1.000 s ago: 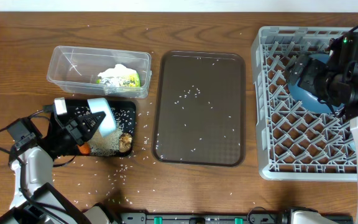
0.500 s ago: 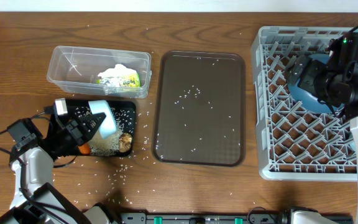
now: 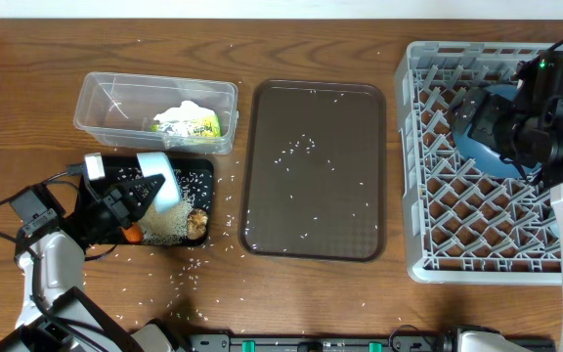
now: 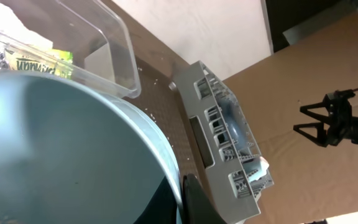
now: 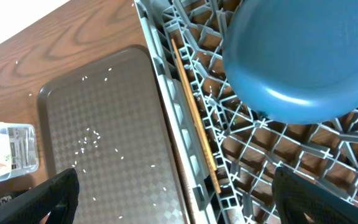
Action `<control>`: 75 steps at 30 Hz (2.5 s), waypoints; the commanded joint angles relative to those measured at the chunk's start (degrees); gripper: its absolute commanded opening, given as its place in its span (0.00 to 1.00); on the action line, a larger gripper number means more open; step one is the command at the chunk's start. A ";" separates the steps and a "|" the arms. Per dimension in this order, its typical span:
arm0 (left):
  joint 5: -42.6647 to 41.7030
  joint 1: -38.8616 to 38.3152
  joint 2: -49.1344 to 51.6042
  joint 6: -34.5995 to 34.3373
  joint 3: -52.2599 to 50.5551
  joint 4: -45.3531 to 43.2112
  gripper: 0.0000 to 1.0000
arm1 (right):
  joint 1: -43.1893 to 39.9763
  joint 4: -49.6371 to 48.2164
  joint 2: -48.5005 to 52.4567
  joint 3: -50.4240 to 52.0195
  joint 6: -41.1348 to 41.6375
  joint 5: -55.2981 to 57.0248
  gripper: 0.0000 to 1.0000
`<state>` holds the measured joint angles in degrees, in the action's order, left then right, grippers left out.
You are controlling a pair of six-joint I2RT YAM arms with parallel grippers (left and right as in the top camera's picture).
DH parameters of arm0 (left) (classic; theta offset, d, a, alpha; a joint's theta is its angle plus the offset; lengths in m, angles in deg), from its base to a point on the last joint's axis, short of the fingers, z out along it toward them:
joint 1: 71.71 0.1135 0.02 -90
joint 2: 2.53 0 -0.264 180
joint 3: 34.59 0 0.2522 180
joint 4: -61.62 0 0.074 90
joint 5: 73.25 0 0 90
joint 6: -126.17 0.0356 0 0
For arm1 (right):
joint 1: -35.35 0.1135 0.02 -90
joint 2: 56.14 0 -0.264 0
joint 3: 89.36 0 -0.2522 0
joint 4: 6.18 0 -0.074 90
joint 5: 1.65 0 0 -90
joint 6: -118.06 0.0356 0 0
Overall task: Sort waste into correct bins and load items into the dishwasher rack
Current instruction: 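Tilt the bowl with the left gripper to pour rice onto the black tray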
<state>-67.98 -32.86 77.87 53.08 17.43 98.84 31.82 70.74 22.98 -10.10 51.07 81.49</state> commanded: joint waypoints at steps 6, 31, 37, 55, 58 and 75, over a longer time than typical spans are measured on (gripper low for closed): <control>8.22 -0.35 0.07 -9.84 -0.22 -0.70 0.06 | -0.57 -0.66 -0.04 -0.24 -0.96 0.42 0.92; -5.40 -1.38 0.28 -6.14 -0.22 -8.79 0.06 | -0.57 -1.20 -0.04 -0.24 -0.74 0.42 0.92; -3.28 -1.46 0.39 -9.20 -0.24 -9.33 0.07 | -0.57 -1.68 -0.04 -0.24 -0.74 0.42 0.92; -5.33 -5.77 -3.48 -14.21 0.74 -10.97 0.06 | -0.57 -2.21 -0.26 -0.24 -0.79 0.33 0.92; -4.63 -9.14 -7.26 -18.21 2.58 -13.33 0.06 | -0.59 -1.60 -0.26 -0.24 -2.71 -0.24 0.91; 12.96 -13.27 -16.00 -31.08 3.21 -12.04 0.06 | -0.96 -1.66 -2.78 -0.24 -4.33 -1.11 0.92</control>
<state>-57.99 -46.63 61.79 20.95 19.85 86.38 31.82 69.45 21.21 -10.10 47.79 80.71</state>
